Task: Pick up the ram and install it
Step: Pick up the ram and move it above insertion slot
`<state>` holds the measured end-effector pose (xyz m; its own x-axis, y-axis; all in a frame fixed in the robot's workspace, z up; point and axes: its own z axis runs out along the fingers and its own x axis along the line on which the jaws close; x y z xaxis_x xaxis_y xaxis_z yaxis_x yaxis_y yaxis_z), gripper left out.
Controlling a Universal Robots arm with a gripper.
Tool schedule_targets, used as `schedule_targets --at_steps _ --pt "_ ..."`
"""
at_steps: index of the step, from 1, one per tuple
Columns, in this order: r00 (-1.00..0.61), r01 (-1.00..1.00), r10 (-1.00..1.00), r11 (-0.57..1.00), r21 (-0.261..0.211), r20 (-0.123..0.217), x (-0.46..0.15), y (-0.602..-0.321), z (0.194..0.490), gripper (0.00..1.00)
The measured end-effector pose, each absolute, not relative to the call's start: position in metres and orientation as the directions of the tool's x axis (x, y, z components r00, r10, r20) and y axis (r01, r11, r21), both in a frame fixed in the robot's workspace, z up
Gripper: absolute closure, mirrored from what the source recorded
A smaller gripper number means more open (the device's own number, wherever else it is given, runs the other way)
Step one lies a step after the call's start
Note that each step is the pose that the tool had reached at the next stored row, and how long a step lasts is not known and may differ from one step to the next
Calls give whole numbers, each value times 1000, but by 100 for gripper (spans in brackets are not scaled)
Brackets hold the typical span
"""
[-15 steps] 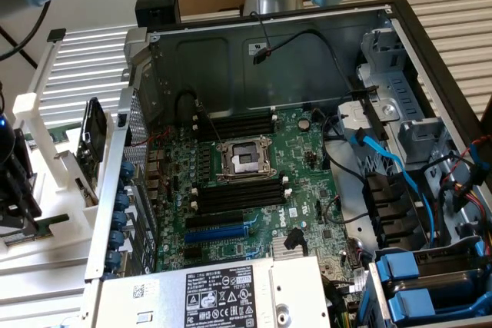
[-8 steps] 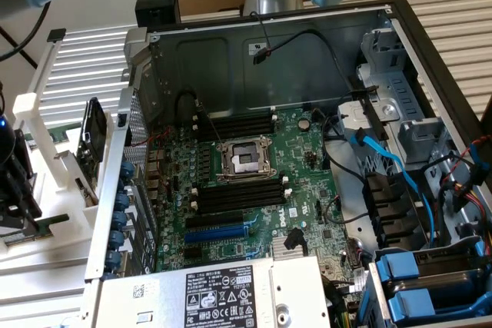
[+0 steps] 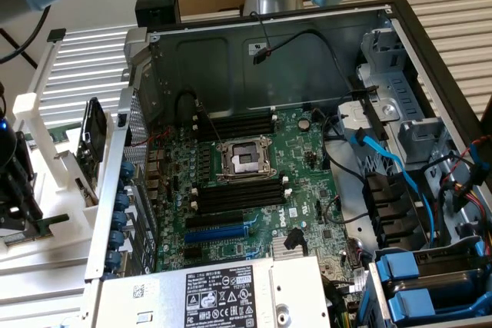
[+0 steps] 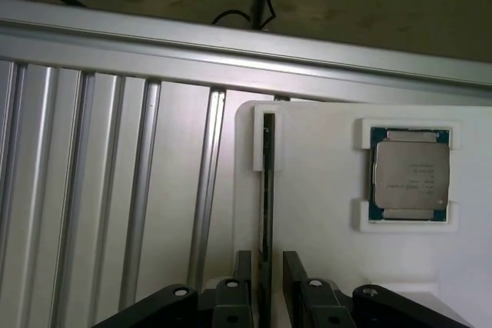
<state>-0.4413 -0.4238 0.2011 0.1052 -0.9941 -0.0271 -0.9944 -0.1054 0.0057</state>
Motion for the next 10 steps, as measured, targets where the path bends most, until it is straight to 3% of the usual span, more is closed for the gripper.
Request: schedule_targets --at_steps 5,7,10 --pt "105 -994 -994 -105 6 -27 -441 -424 201 71" --pt "105 -994 -994 -105 6 -27 -441 -424 201 85" --pt "105 -994 -994 -105 6 -27 -441 -424 201 85"
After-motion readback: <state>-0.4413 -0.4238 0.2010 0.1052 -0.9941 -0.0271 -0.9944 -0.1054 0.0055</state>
